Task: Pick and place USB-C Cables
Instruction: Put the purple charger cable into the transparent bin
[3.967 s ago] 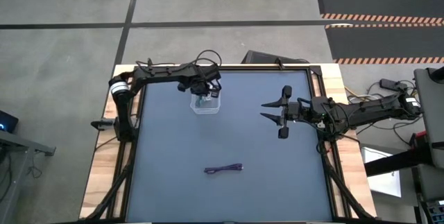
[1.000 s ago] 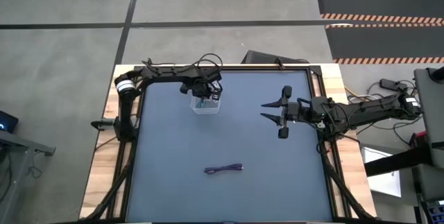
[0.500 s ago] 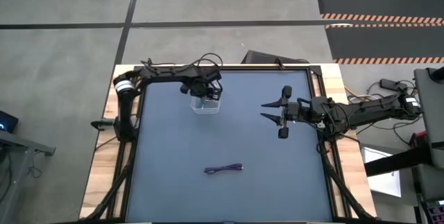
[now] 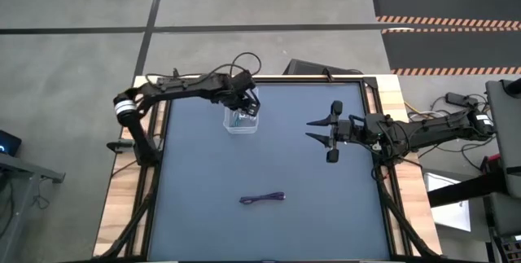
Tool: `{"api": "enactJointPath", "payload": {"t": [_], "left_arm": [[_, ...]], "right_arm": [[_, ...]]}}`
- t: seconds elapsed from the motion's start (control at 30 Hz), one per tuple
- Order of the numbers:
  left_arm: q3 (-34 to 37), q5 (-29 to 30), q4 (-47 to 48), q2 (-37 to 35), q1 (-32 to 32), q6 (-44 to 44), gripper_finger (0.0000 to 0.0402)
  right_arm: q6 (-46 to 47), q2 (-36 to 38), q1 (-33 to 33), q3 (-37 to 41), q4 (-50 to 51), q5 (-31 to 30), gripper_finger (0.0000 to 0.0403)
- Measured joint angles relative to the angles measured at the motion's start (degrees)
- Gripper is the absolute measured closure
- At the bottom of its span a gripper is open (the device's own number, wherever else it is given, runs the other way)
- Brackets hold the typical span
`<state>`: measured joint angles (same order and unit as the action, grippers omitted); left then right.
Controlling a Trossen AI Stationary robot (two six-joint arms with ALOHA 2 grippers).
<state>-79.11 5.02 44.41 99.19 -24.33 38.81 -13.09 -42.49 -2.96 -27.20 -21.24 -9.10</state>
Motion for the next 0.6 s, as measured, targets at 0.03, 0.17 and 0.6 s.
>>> {"api": "enactJointPath", "payload": {"t": [0.03, 0.17, 0.6], "left_arm": [[0.0, 0.1, -0.7, -0.8, 0.9, -0.8, 0.0242], [0.0, 0.6, -3.4, -3.4, 5.5, -6.5, 0.0242], [0.0, 0.6, -7.4, -5.1, 23.5, -23.2, 0.0242]], "right_arm": [[0.0, 0.0, 0.0, 0.0, 0.2, 0.0, 0.0273], [0.1, 0.0, 0.0, 0.0, 1.0, 0.0, 0.0273], [-0.4, 0.0, 0.0, 0.0, 1.8, 0.0, 0.0273]]}}
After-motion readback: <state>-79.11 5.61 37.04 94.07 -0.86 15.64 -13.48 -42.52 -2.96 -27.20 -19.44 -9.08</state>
